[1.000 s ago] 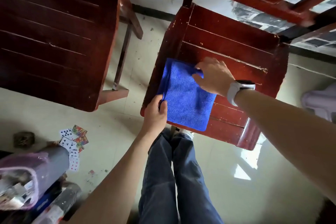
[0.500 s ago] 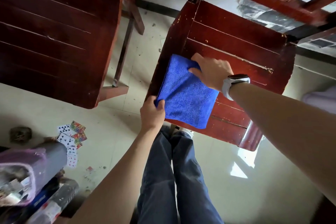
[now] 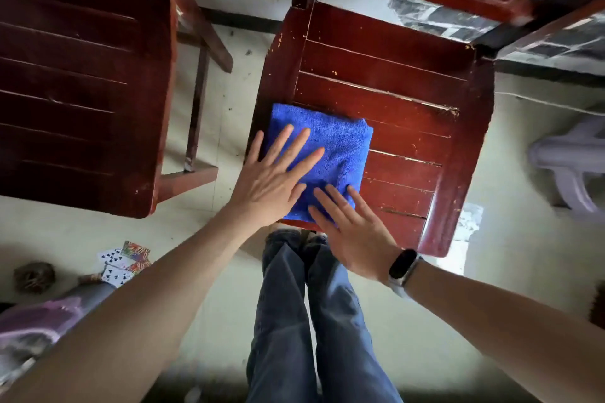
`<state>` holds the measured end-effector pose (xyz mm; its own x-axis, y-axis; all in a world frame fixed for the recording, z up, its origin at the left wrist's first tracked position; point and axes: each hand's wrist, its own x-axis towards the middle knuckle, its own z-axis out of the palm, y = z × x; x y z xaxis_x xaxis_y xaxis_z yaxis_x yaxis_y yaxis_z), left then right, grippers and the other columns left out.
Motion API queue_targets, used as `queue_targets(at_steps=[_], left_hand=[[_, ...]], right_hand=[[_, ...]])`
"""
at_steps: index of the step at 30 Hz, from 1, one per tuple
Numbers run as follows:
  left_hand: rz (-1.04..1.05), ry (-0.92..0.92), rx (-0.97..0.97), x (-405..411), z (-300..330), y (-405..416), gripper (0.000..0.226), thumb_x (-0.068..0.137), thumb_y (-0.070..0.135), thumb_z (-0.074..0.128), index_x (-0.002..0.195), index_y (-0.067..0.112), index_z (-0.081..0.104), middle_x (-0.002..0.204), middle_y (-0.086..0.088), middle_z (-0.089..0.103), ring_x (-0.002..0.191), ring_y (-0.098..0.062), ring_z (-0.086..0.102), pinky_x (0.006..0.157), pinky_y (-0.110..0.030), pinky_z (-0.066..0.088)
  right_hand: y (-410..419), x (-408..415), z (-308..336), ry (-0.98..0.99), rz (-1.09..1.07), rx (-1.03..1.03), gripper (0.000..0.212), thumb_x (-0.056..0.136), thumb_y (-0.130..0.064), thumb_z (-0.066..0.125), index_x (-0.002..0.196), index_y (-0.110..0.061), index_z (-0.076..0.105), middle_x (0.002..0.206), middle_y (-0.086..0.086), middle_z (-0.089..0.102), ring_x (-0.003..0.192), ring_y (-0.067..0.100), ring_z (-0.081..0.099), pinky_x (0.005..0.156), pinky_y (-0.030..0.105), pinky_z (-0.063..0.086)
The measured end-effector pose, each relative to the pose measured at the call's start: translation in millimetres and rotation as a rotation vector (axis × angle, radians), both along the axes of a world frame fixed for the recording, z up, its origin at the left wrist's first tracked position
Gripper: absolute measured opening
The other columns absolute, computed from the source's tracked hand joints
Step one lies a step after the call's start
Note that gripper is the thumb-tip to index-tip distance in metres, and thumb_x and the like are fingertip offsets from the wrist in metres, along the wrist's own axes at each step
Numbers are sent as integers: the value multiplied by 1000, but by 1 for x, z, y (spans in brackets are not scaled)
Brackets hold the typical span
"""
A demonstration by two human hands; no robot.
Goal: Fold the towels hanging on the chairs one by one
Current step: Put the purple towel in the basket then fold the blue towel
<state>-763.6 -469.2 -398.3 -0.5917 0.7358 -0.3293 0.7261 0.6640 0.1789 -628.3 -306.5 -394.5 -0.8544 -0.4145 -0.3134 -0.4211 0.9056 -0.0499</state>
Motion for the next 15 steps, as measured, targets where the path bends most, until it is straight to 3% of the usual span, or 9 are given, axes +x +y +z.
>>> queue_targets(at_steps=[4,6,8,10,12,15], left_hand=[[-104,-76,-138,-17,-9,-7,76,76,53,59,142,28,29,151,-7,28,139,-31,27,101,-63,29],[-60,-94,-134,-14,-5,-2,75,73,47,64,139,26,35,150,-8,32,137,-32,31,98,-62,32],[8,-77,-51,-10,1,7,68,67,36,72,129,21,49,143,-12,42,130,-33,41,95,-55,39],[89,-12,89,-14,7,20,53,66,27,72,116,16,57,131,-13,52,119,-28,49,89,-45,43],[173,39,170,-26,13,35,49,73,25,64,120,14,53,132,-11,51,121,-26,44,92,-44,39],[229,-61,25,-51,15,54,54,86,32,54,136,17,39,138,-4,47,135,-25,29,109,-53,15]], right_hand=[[-1,7,-13,-133,-51,47,63,80,-44,48,137,-20,39,147,9,37,136,26,36,109,48,21],[6,1,-9,-109,-43,-50,54,82,-41,45,132,-21,48,143,8,44,132,25,42,108,48,31],[15,-7,1,-45,-101,-287,39,80,-28,49,115,-17,63,127,8,60,119,24,55,95,43,48],[27,-21,13,24,-338,-571,34,78,-12,45,104,-9,66,108,9,67,102,22,60,79,36,54],[42,-48,20,53,-635,-676,37,77,-5,38,107,-5,61,100,13,64,91,20,48,75,30,44],[65,-96,18,-41,-922,-656,41,84,-1,36,121,-7,54,112,15,57,102,29,49,92,33,39]])
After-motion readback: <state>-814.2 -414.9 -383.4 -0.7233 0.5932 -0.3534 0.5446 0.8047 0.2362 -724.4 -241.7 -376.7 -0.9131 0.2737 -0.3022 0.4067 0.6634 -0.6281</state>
